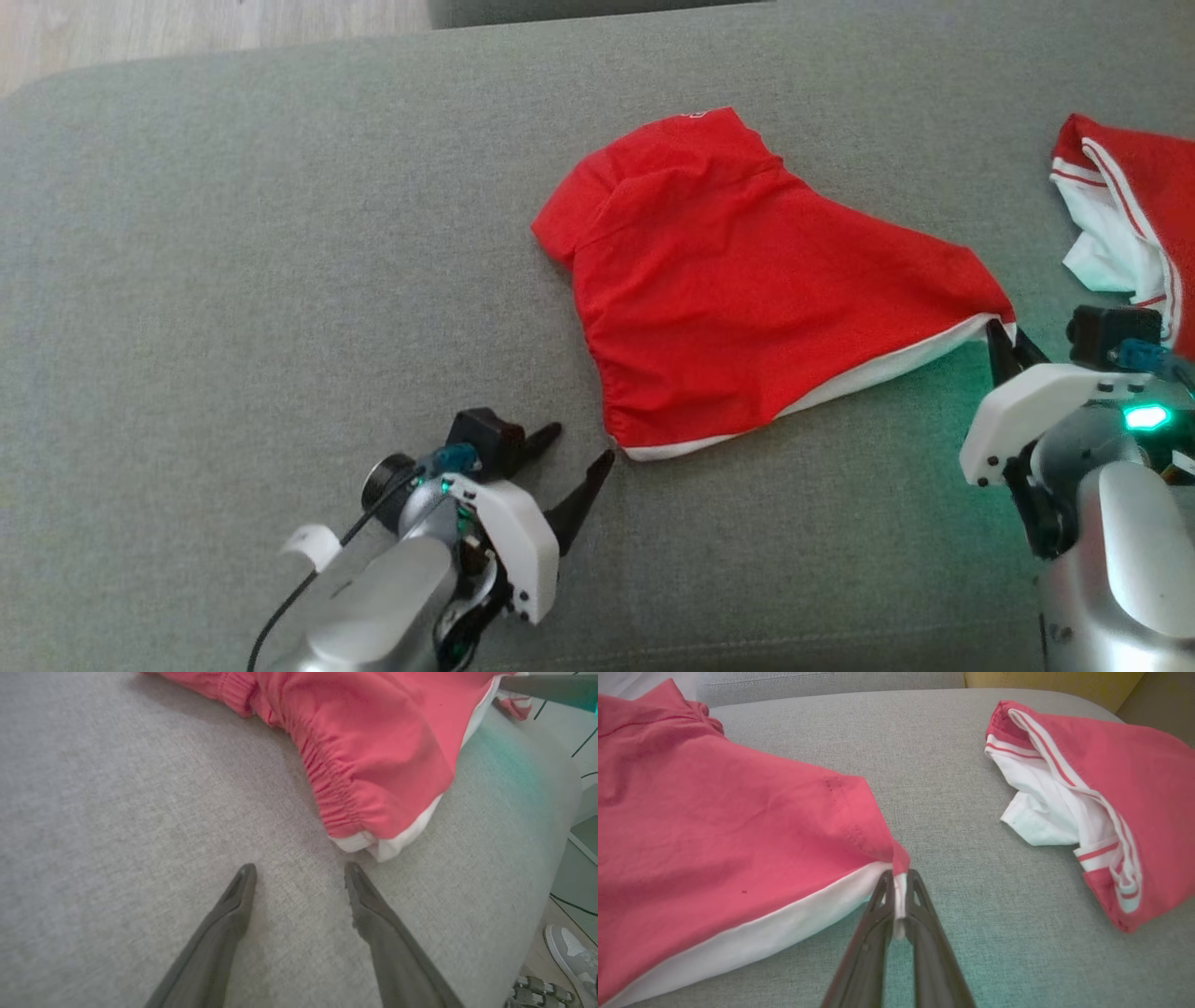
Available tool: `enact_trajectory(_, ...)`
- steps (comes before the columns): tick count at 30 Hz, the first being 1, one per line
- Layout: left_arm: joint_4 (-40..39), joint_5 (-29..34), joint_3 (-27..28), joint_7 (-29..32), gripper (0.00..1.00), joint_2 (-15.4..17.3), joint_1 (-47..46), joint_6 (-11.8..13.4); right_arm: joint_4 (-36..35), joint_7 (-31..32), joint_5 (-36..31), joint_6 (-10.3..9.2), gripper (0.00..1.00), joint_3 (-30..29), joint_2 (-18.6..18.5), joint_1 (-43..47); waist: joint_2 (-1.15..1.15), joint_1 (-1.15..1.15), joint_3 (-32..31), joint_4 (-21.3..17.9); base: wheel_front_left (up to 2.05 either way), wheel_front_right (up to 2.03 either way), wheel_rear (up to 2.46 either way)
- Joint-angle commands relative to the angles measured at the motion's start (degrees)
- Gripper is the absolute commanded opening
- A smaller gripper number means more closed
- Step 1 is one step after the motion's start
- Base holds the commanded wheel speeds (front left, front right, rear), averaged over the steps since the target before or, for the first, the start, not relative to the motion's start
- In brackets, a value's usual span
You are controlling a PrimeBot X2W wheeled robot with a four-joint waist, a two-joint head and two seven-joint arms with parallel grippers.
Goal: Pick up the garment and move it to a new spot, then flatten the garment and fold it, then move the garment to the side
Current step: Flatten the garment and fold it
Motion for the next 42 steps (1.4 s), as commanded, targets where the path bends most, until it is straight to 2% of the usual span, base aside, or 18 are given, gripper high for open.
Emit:
enact_trajectory(1,-1.4,-1.0,0.1,1.3,1.00,2.0,1.7,-0.3,-2.2,-0.2,-0.3,0.39,0.00,1.5,-0.1,-1.0,0.00,0.00,-0.2,0.0,0.00,0.00,0.00)
enact_trajectory(6,-6.4,-3.5,-2.5,4.5,1.00,3.9,3.0,-0.3,-2.6,0.1,-0.3,0.39,0.00,1.7,-0.1,-0.5,0.00,0.00,-0.6,0.0,0.00,0.00,0.00)
enact_trajectory(12,-9.9,-5.9,-3.7,4.2,1.00,4.2,2.9,-0.3,-3.4,0.7,-0.2,0.39,0.00,2.1,-0.1,-0.5,0.00,0.00,-0.3,-0.4,0.00,0.00,0.00)
enact_trajectory(24,-3.6,-7.9,-5.5,-2.2,1.00,0.6,-2.4,-0.3,-3.8,0.7,0.2,0.39,0.00,2.9,-0.1,-0.4,0.00,0.00,0.9,-2.4,0.00,0.00,0.00)
enact_trajectory(32,-1.4,-10.3,-7.9,-4.4,1.00,-0.7,-3.8,-0.3,-3.2,0.4,0.4,0.39,0.00,2.9,0.0,-0.4,0.00,0.00,0.6,-2.7,0.00,0.00,0.00)
enact_trajectory(35,-0.9,-11.2,-9.3,-5.1,0.79,-1.0,-4.3,-0.3,-3.0,0.3,0.5,0.39,0.00,2.8,0.1,-0.3,0.00,0.00,0.5,-2.7,0.00,0.00,0.00)
enact_trajectory(37,-0.6,-11.7,-10.4,-5.4,0.50,-1.3,-4.7,-0.3,-2.9,0.2,0.5,0.39,0.00,2.8,0.1,-0.4,0.00,0.00,0.4,-2.7,0.00,0.00,0.00)
enact_trajectory(41,0.1,-12.2,-10.3,-6.1,0.37,-1.8,-5.4,-0.3,-2.7,0.0,0.6,0.39,0.00,2.8,0.2,-0.4,0.00,0.00,0.1,-2.7,0.00,0.00,0.00)
enact_trajectory(42,0.2,-12.2,-10.2,-6.1,0.30,-1.9,-5.4,-0.3,-2.7,-0.1,0.6,0.39,0.00,2.9,0.2,-0.3,0.00,0.00,0.0,-2.7,0.00,0.00,0.00)
